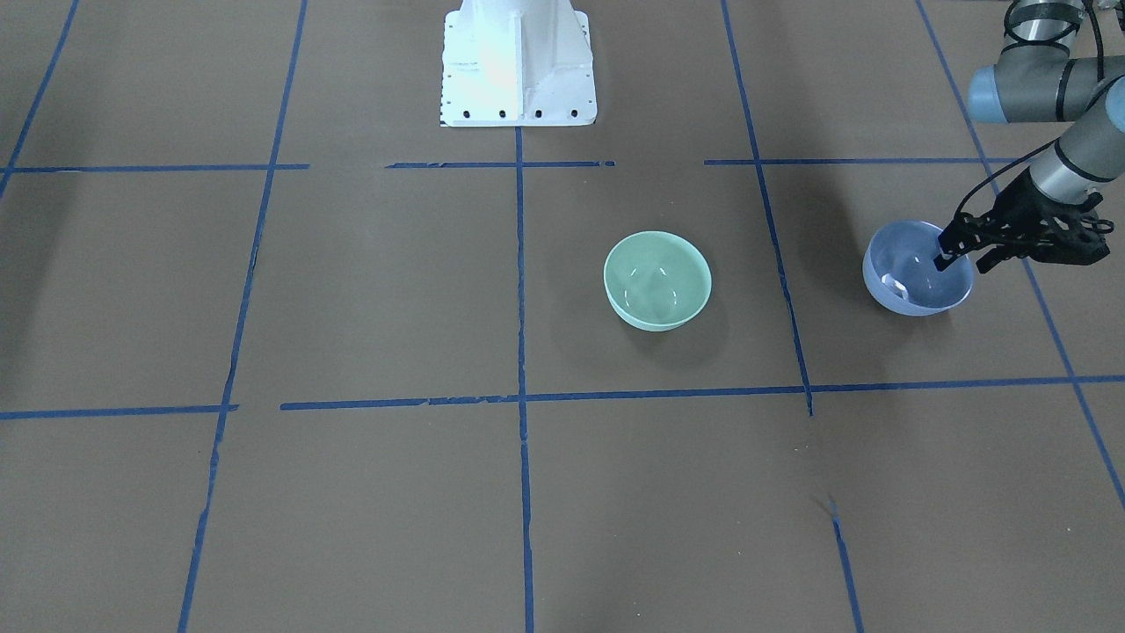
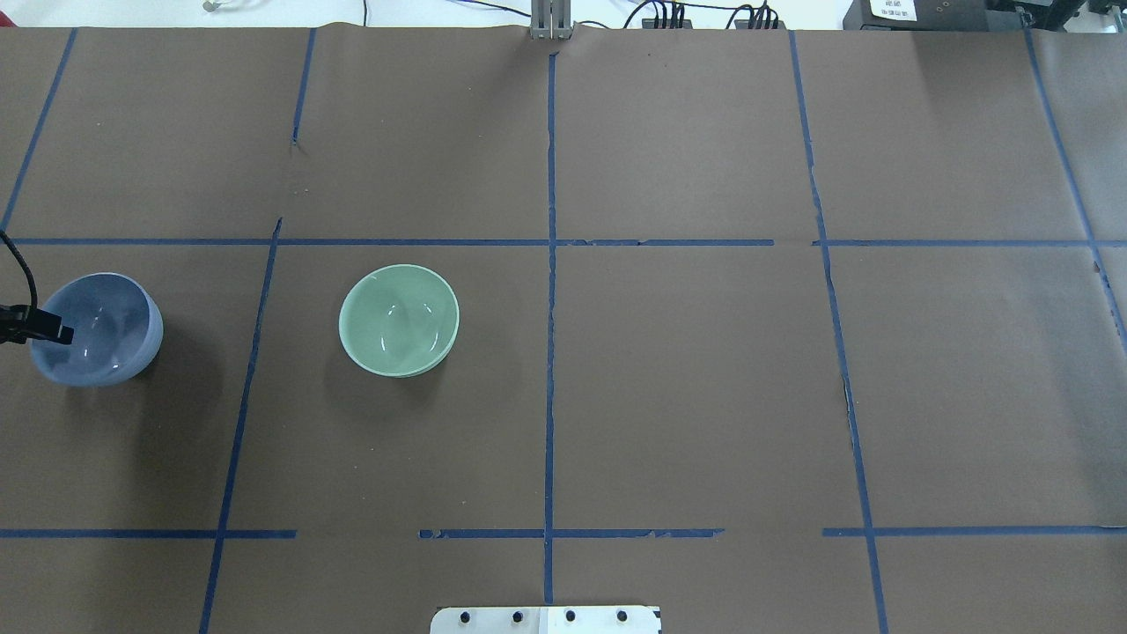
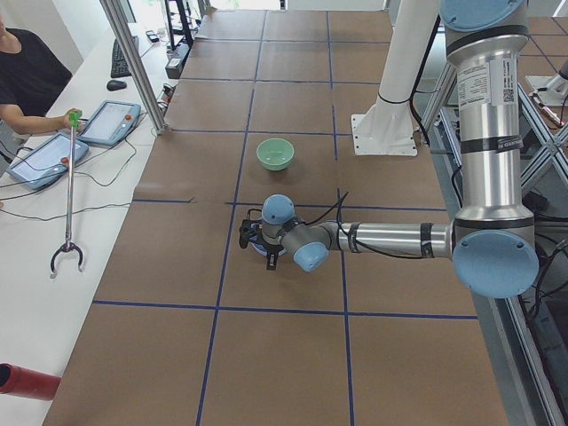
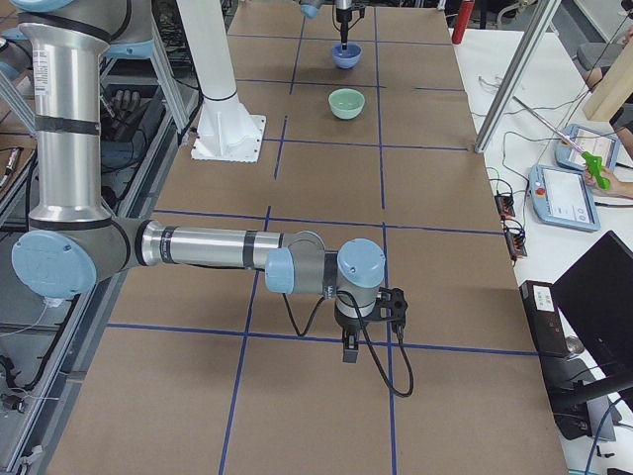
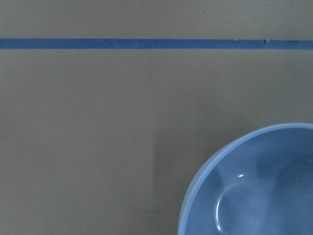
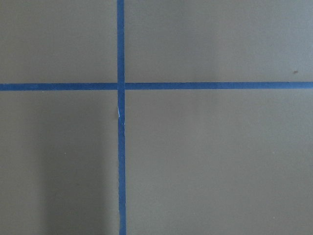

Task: Stack blue bowl on green bowl
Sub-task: 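Move the left gripper down to the rim of the blue bowl, then grasp the blue bowl rim with the left gripper and lift it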

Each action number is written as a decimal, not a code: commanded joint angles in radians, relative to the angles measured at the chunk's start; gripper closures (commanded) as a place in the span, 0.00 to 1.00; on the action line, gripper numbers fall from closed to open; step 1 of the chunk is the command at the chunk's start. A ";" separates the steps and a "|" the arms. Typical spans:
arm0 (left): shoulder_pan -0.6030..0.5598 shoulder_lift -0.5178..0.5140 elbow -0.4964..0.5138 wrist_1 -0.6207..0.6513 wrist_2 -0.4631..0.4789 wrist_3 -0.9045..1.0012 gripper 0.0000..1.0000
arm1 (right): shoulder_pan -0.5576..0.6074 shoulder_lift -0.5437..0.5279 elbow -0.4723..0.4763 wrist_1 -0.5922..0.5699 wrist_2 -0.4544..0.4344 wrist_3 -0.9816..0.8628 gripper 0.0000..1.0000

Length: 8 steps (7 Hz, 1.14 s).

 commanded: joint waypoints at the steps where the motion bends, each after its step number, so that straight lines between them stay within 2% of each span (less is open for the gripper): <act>1: 0.001 0.000 -0.006 0.001 0.000 0.007 1.00 | 0.000 0.000 0.000 0.000 0.000 0.000 0.00; 3: -0.012 0.006 -0.038 0.011 -0.014 0.010 1.00 | 0.000 0.000 0.000 0.000 0.000 0.000 0.00; 5: -0.045 0.014 -0.128 0.120 -0.097 0.054 1.00 | 0.000 0.000 0.000 0.000 0.000 0.000 0.00; 6: -0.118 0.012 -0.204 0.263 -0.110 0.165 1.00 | 0.000 0.000 0.000 0.002 0.000 0.000 0.00; 8: -0.255 -0.006 -0.407 0.668 -0.101 0.382 1.00 | 0.000 0.000 0.000 0.000 0.000 0.000 0.00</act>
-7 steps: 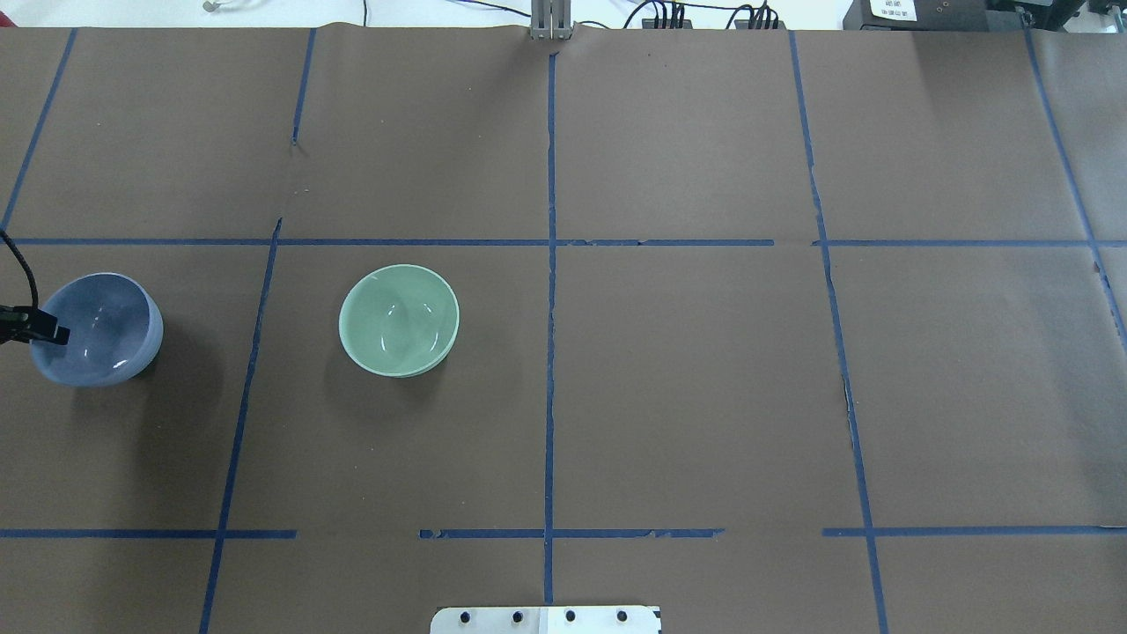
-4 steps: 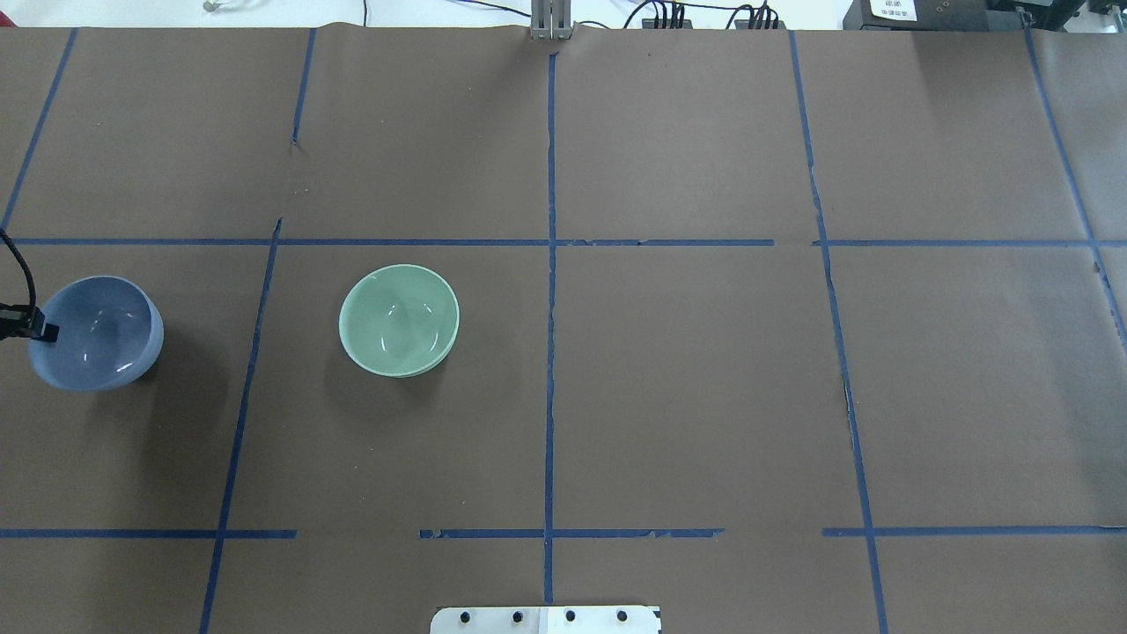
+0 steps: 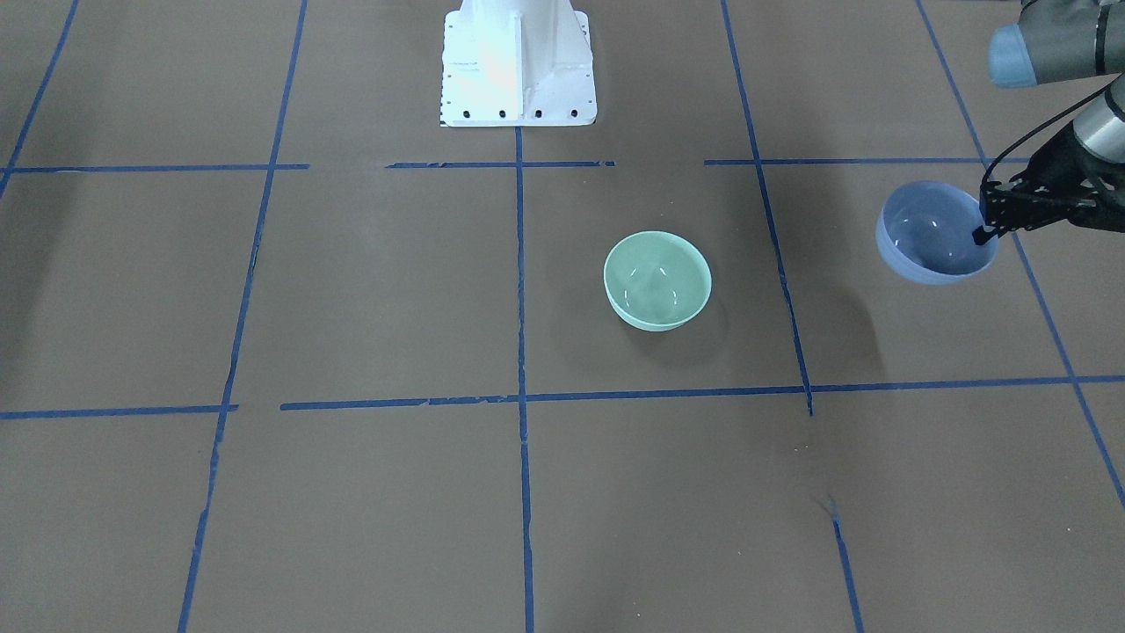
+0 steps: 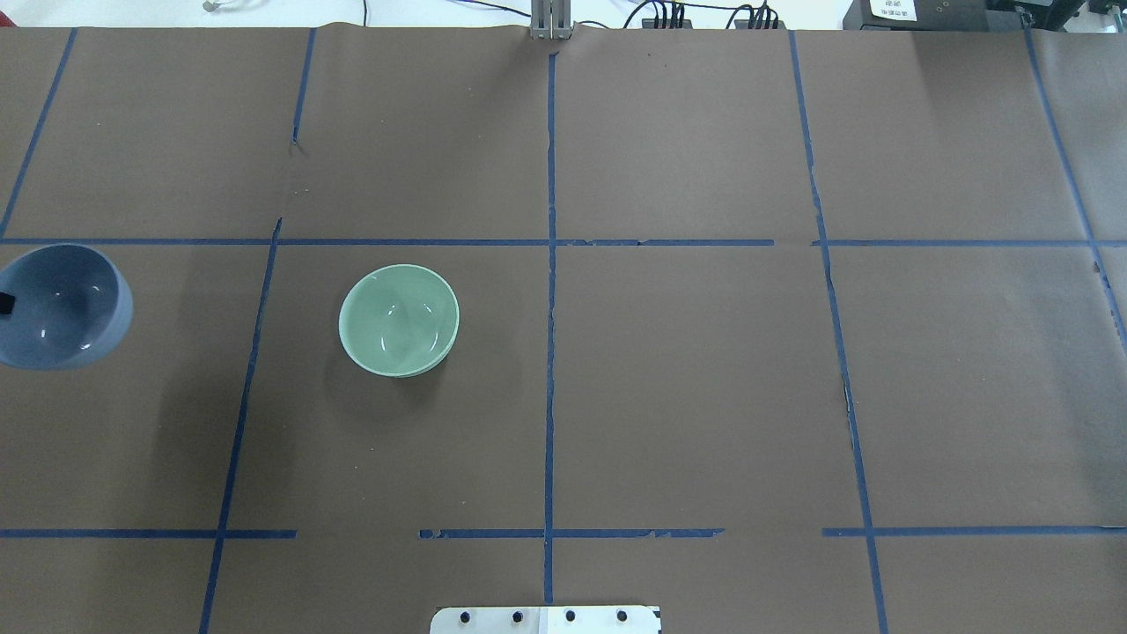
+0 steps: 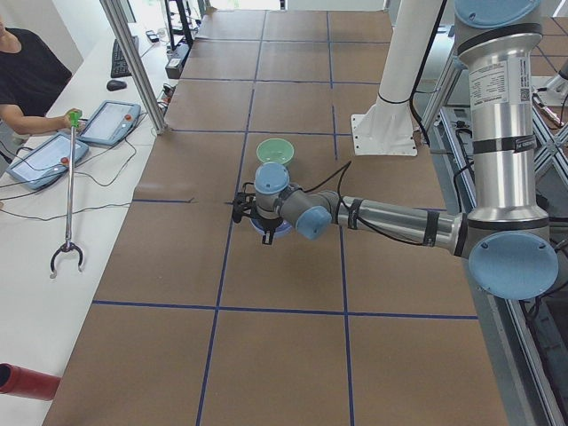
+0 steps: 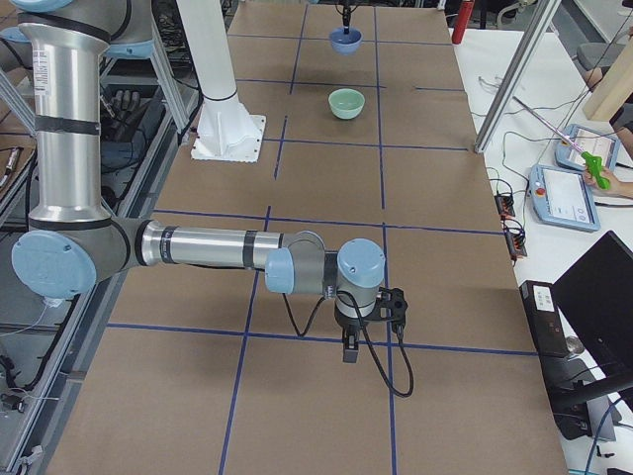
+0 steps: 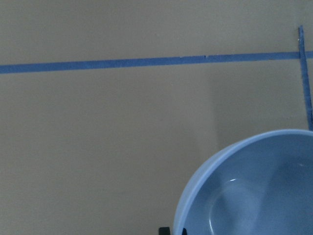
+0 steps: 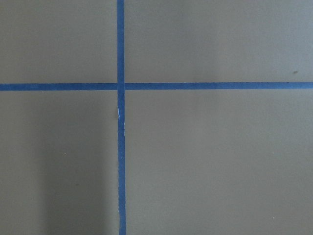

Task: Stack blue bowl on green bowl
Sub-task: 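Grasp the blue bowl rim with the left gripper and lift it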

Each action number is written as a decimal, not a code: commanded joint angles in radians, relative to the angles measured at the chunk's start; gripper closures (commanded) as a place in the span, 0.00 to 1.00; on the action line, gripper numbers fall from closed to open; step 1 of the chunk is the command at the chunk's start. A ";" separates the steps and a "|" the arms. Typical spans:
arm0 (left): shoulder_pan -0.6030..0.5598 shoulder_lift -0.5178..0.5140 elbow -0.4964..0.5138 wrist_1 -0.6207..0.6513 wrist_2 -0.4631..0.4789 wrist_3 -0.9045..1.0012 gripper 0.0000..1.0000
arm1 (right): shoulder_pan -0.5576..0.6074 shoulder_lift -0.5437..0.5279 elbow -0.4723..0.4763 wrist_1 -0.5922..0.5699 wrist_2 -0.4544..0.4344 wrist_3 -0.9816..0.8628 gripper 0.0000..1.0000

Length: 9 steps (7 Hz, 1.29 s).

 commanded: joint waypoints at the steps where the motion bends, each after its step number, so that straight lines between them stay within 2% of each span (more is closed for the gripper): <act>1: -0.138 -0.051 -0.156 0.294 0.002 0.128 1.00 | 0.000 0.000 0.000 0.000 0.000 0.000 0.00; 2: -0.160 -0.060 -0.184 0.334 0.002 0.121 1.00 | 0.000 0.000 0.000 0.000 0.000 0.000 0.00; 4: -0.136 -0.082 -0.262 0.356 -0.011 -0.047 1.00 | 0.000 0.000 0.000 0.000 0.000 0.000 0.00; 7: 0.126 -0.245 -0.281 0.355 -0.013 -0.457 1.00 | 0.000 0.000 0.000 0.000 0.000 0.000 0.00; 9: 0.285 -0.383 -0.237 0.350 0.026 -0.673 1.00 | 0.000 0.000 0.000 0.000 0.000 0.000 0.00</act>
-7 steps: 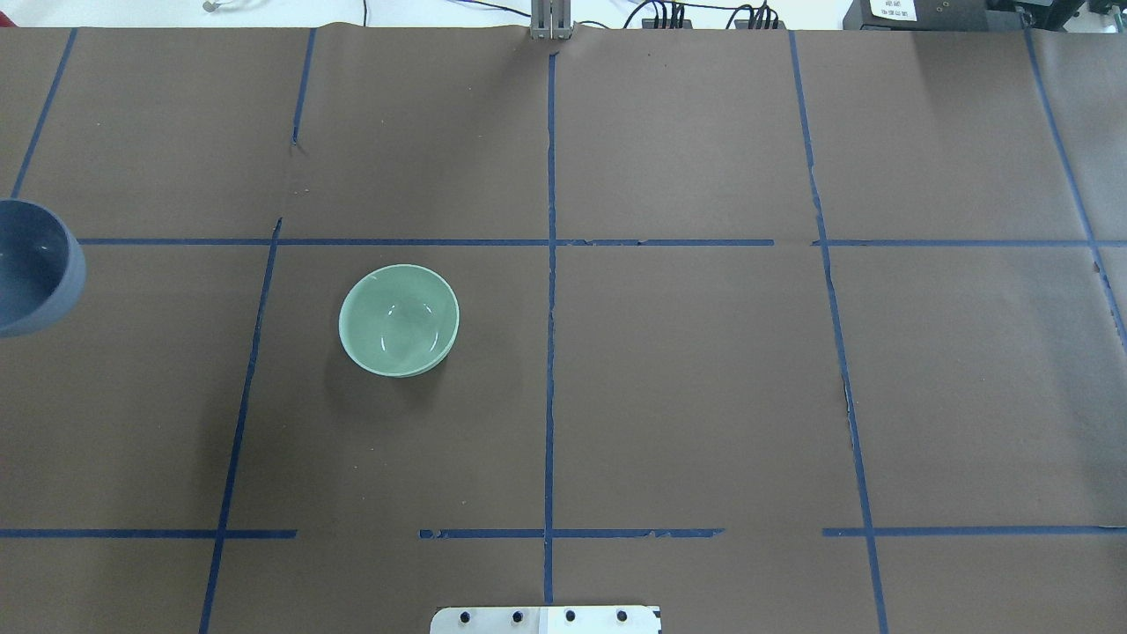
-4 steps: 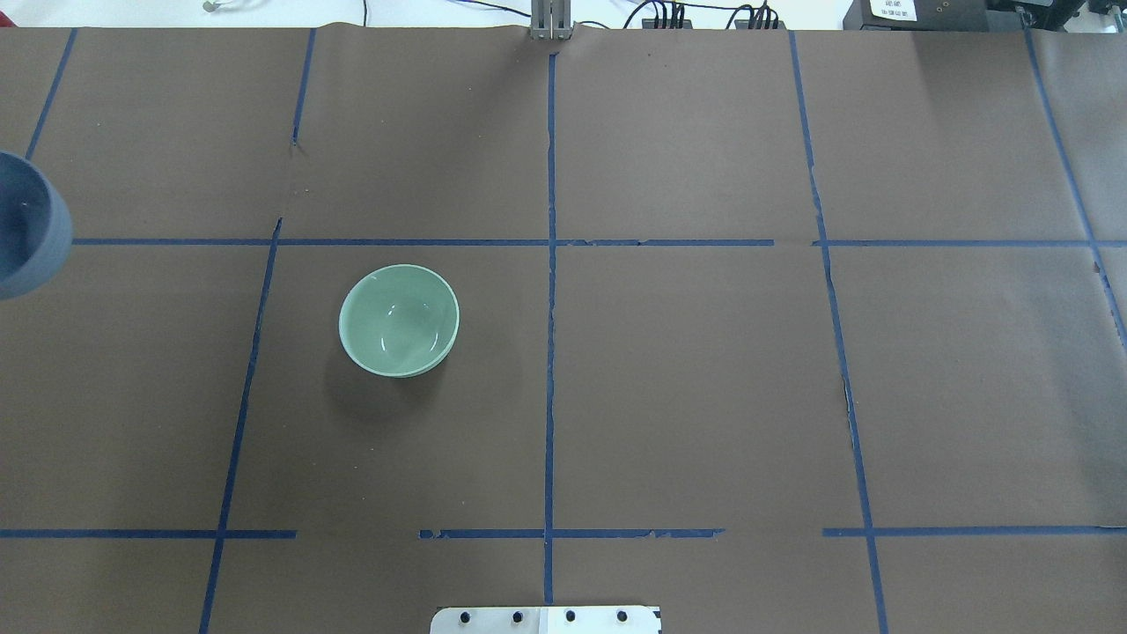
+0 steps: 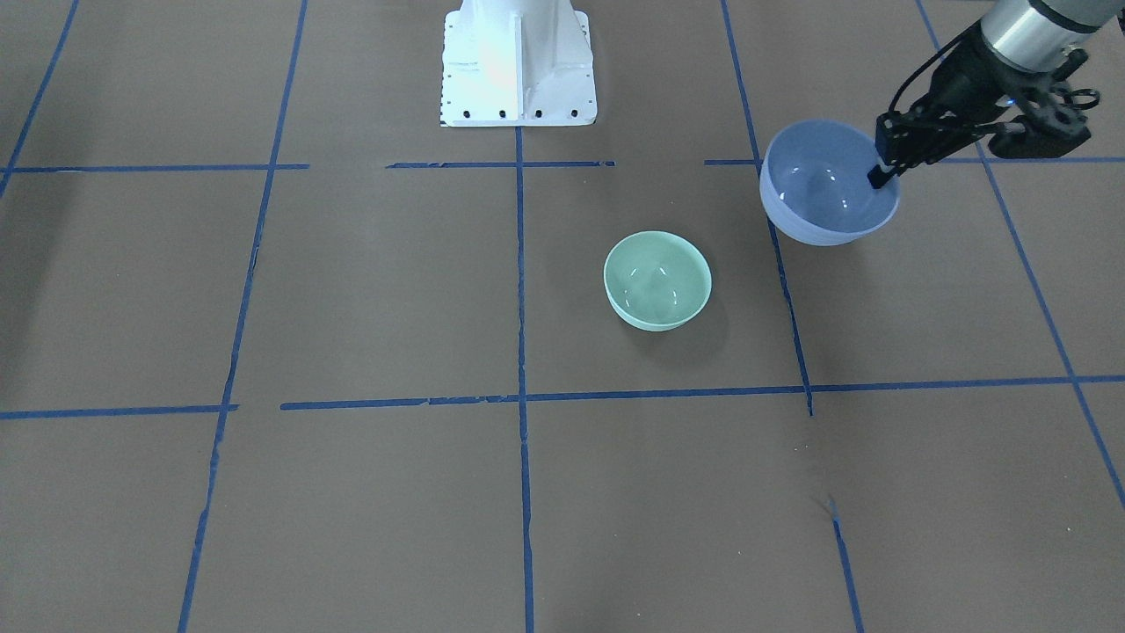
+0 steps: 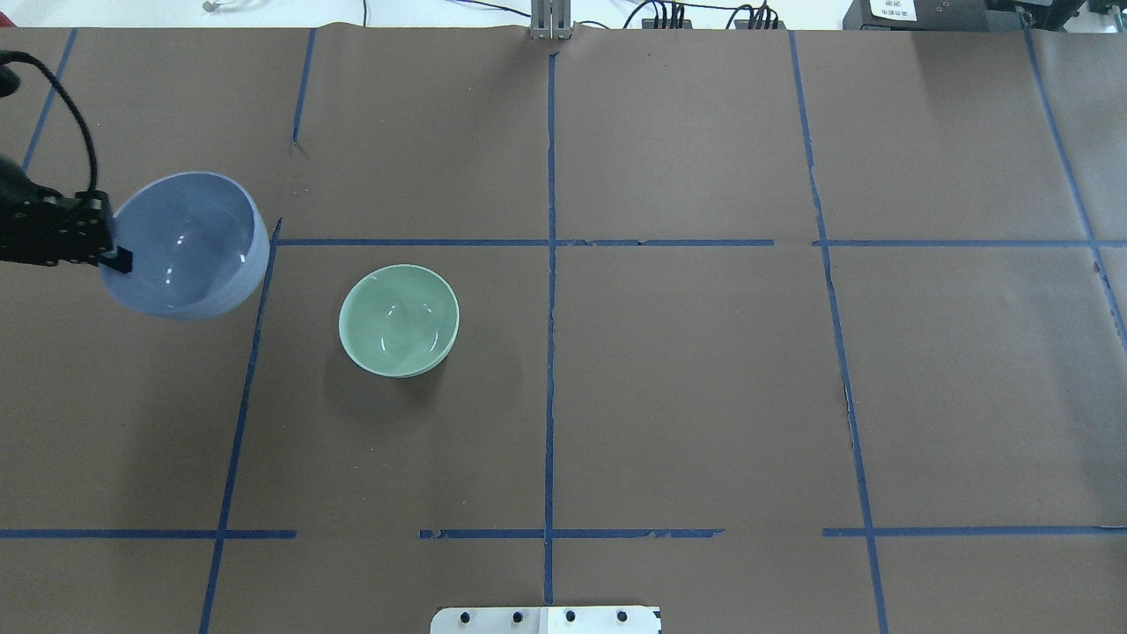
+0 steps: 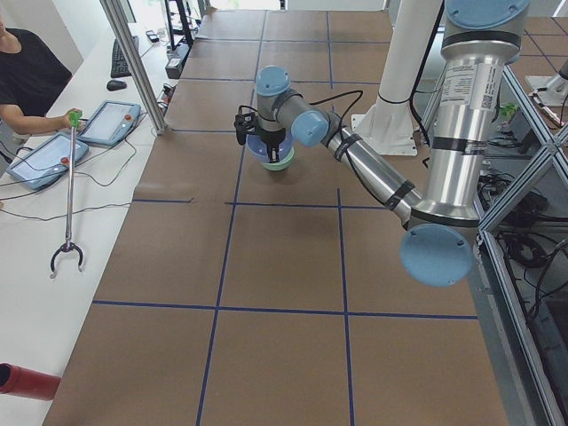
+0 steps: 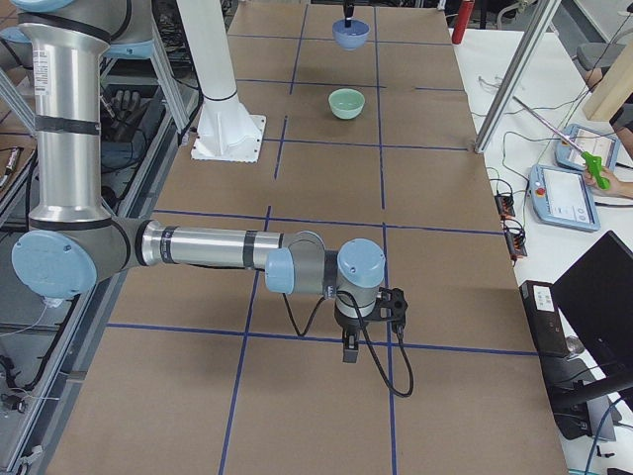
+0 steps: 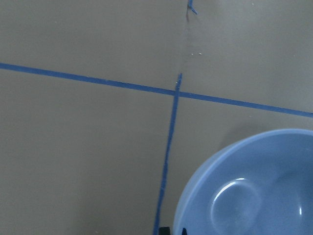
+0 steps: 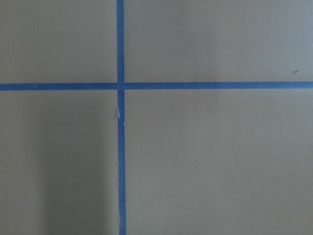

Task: Stack blue bowl on green bowl
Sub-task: 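Carry the blue bowl with the left gripper over the green bowl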

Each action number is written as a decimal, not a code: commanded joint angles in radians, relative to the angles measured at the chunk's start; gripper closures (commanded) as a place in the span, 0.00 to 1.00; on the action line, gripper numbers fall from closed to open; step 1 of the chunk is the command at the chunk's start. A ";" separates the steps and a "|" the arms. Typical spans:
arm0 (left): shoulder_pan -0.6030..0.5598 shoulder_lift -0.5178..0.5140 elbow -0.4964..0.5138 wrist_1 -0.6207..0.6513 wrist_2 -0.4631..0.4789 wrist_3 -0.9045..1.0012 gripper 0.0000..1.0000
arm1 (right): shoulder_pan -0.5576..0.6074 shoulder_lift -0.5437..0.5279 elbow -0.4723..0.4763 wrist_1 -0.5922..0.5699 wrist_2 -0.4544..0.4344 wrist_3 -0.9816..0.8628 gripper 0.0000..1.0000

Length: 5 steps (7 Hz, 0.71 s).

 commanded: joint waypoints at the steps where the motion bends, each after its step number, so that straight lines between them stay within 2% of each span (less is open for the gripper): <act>1: 0.172 -0.147 0.096 -0.029 0.096 -0.197 1.00 | 0.000 0.000 0.000 0.000 0.000 0.000 0.00; 3: 0.236 -0.141 0.203 -0.242 0.155 -0.320 1.00 | 0.000 0.000 0.000 0.000 0.000 0.000 0.00; 5: 0.275 -0.138 0.222 -0.283 0.197 -0.348 1.00 | 0.000 0.000 0.000 0.000 0.000 0.000 0.00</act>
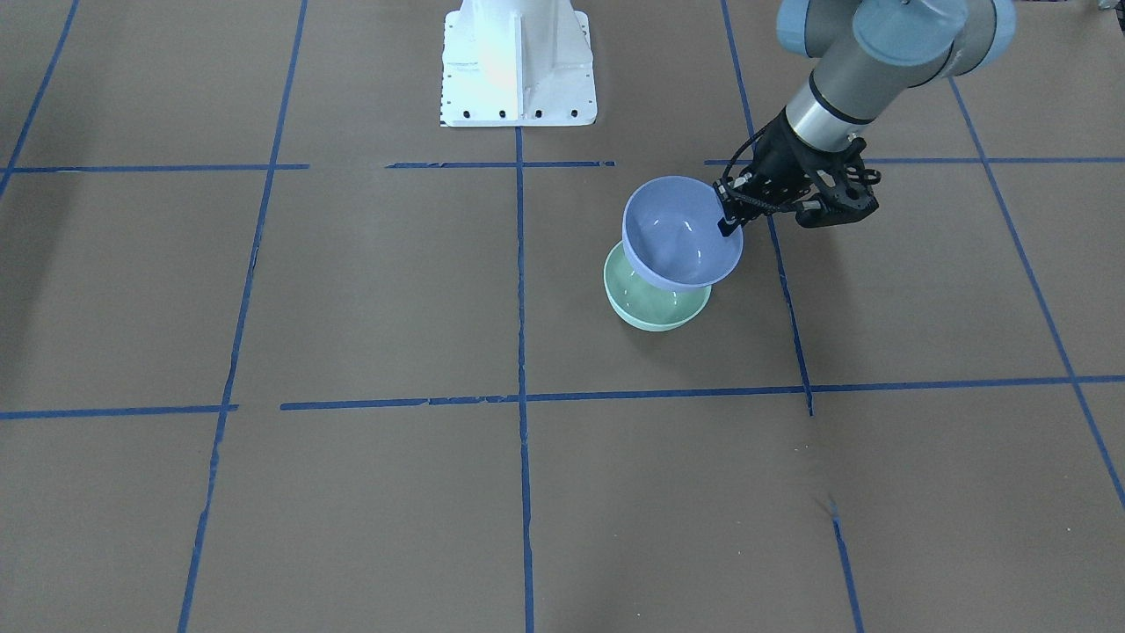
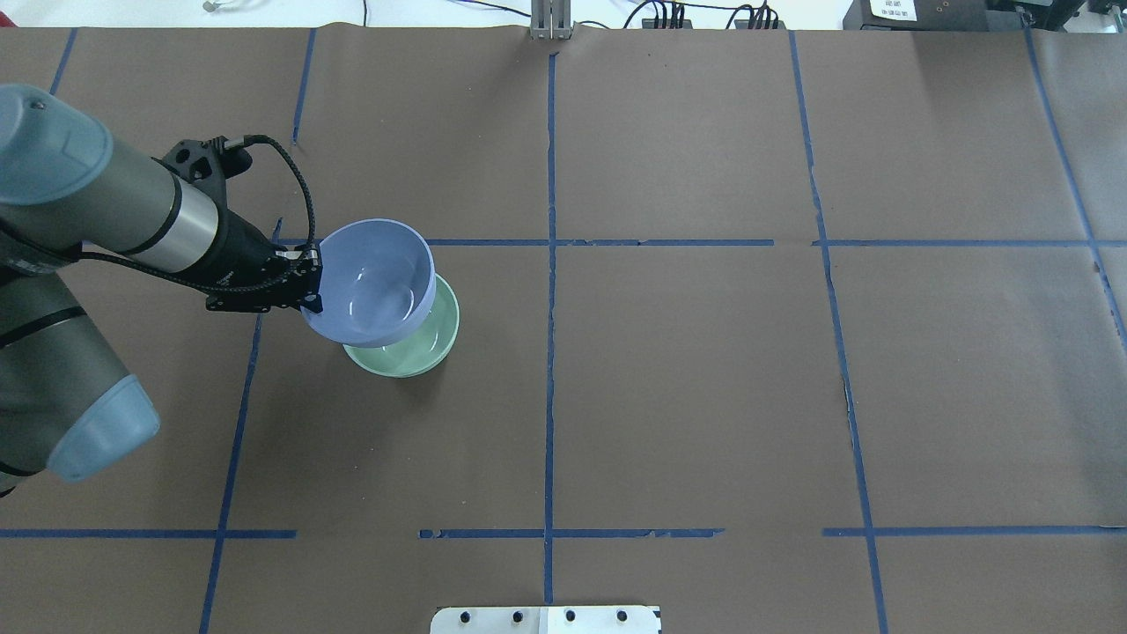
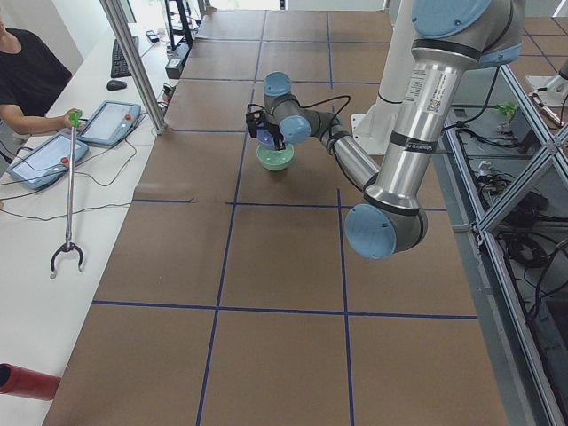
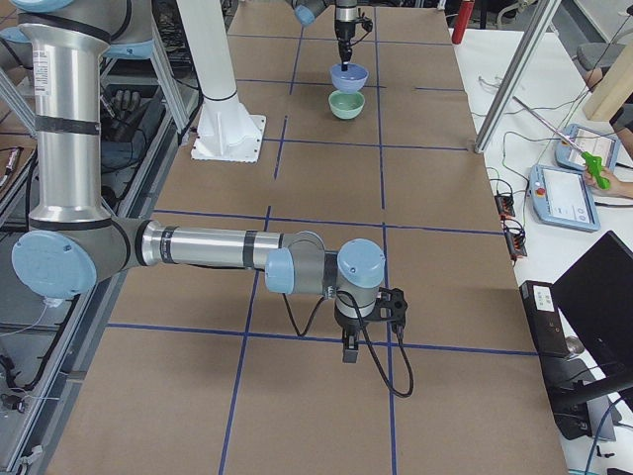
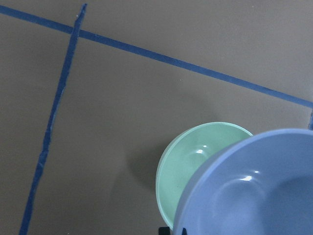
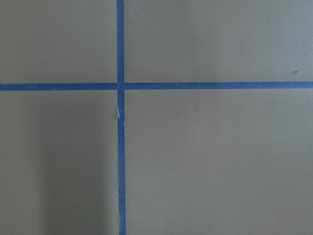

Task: Stack blue bowl on green bowl
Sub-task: 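Carry the blue bowl with the left gripper over the green bowl, then lower the blue bowl into the green bowl and open the left gripper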

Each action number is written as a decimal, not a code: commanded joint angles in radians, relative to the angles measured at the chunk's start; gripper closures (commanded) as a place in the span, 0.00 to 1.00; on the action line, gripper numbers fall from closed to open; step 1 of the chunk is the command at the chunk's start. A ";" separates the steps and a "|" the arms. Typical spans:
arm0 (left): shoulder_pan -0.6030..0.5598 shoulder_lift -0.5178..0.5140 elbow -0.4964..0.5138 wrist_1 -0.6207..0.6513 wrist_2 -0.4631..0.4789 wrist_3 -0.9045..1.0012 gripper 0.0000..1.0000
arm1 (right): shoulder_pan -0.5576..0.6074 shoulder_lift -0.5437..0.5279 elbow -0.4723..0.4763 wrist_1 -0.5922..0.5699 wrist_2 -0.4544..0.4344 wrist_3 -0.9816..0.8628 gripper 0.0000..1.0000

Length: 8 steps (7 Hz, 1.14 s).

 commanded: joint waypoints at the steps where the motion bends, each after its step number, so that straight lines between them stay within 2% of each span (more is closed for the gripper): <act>1: 0.028 0.003 0.018 -0.028 0.030 -0.019 1.00 | 0.000 0.000 0.000 0.000 0.000 -0.001 0.00; 4: 0.033 -0.006 0.054 -0.033 0.030 -0.013 1.00 | 0.000 0.000 0.000 0.000 0.000 -0.001 0.00; 5: 0.036 -0.012 0.069 -0.033 0.030 -0.013 0.85 | 0.000 0.000 0.000 0.000 0.000 -0.001 0.00; 6: 0.036 -0.019 0.083 -0.036 0.028 -0.010 0.01 | 0.000 0.000 0.000 0.000 0.000 -0.001 0.00; 8: 0.042 -0.011 0.101 -0.088 0.028 -0.010 0.00 | 0.000 0.000 0.000 0.000 0.000 0.001 0.00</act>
